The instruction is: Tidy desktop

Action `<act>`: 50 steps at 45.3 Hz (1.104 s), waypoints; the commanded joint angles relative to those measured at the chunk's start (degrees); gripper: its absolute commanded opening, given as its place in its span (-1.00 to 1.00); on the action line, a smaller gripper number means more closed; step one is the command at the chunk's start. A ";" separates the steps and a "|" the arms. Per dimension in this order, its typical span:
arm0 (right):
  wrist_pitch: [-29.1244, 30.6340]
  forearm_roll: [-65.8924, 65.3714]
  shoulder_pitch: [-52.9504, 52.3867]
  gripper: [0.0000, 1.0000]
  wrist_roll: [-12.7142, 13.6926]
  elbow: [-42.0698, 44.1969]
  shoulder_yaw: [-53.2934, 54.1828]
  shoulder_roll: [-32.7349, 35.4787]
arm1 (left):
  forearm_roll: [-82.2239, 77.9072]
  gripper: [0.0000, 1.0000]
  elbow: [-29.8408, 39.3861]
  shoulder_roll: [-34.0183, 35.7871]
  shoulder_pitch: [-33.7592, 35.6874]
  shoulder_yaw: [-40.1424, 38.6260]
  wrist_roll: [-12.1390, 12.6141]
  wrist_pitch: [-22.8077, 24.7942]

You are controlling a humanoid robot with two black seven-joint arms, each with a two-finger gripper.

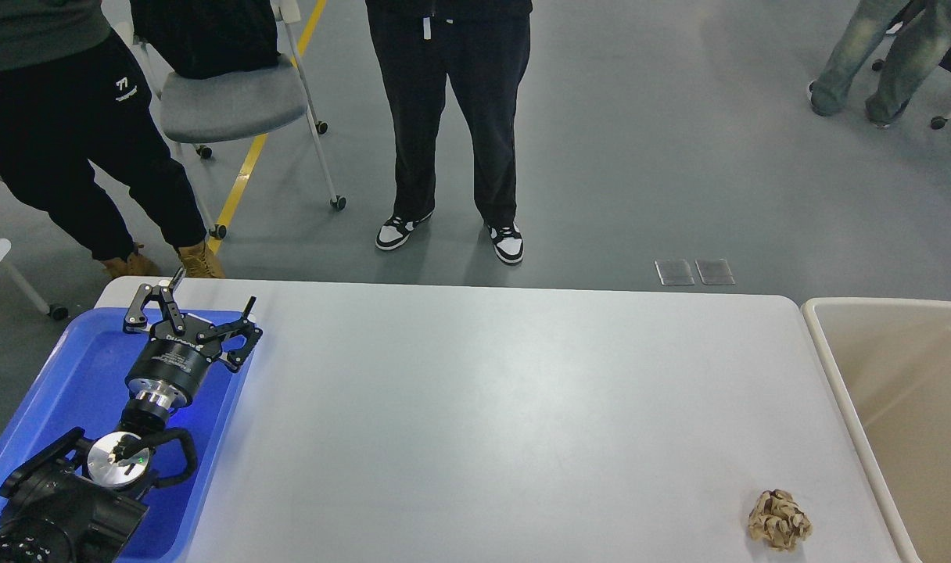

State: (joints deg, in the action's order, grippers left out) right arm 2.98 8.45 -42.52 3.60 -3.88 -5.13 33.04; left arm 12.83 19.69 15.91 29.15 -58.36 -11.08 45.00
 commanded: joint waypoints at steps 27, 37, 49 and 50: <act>11.79 -0.36 -21.11 1.00 0.27 -33.45 30.61 10.91 | 0.00 1.00 0.00 0.00 0.03 0.00 0.01 0.00; 12.84 -9.22 -25.49 0.99 0.27 -47.95 22.02 14.60 | 0.00 1.00 0.00 0.00 0.03 0.00 0.01 0.00; 12.84 -24.96 -35.95 0.99 0.27 -60.97 8.13 16.27 | 0.00 1.00 0.00 0.00 0.03 0.00 0.01 0.00; 12.84 -26.54 -37.35 0.99 0.27 -61.59 6.38 16.27 | 0.00 1.00 0.00 0.00 0.03 0.00 0.01 0.00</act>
State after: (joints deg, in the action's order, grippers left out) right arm 15.61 -4.87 -70.68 3.86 -53.46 12.48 47.46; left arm 12.83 19.68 15.91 29.17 -58.36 -11.07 45.00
